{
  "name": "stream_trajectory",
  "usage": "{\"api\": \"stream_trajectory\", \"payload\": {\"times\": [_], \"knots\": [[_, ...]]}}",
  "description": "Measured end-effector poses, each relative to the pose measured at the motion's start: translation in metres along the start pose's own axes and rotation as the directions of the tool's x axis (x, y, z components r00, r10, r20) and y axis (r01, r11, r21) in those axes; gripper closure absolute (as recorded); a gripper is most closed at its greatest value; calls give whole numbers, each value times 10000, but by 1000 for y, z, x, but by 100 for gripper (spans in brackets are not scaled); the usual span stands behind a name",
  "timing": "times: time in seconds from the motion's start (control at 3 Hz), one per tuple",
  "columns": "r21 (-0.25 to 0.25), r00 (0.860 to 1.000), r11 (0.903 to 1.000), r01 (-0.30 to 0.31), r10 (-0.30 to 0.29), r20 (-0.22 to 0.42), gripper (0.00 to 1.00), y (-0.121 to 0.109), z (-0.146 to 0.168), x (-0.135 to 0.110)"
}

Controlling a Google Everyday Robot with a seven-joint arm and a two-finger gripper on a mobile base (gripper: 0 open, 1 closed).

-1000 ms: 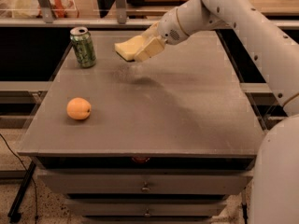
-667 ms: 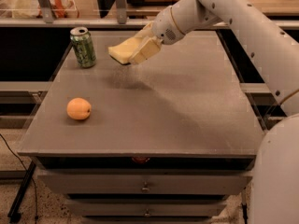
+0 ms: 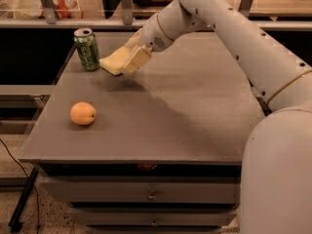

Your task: Move sponge near green can

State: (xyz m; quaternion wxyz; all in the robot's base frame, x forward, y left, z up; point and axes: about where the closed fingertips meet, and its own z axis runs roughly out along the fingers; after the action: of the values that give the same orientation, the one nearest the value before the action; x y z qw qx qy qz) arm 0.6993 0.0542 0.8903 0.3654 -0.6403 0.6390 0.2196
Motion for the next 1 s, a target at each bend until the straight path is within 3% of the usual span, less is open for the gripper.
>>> {"api": "stream_trajectory", "payload": {"times": [0.67, 1.0], "knots": [[111, 9997, 9997, 222, -221, -70, 100, -16, 34, -1], [155, 9997, 9996, 248, -248, -22, 81, -23, 43, -3]]}}
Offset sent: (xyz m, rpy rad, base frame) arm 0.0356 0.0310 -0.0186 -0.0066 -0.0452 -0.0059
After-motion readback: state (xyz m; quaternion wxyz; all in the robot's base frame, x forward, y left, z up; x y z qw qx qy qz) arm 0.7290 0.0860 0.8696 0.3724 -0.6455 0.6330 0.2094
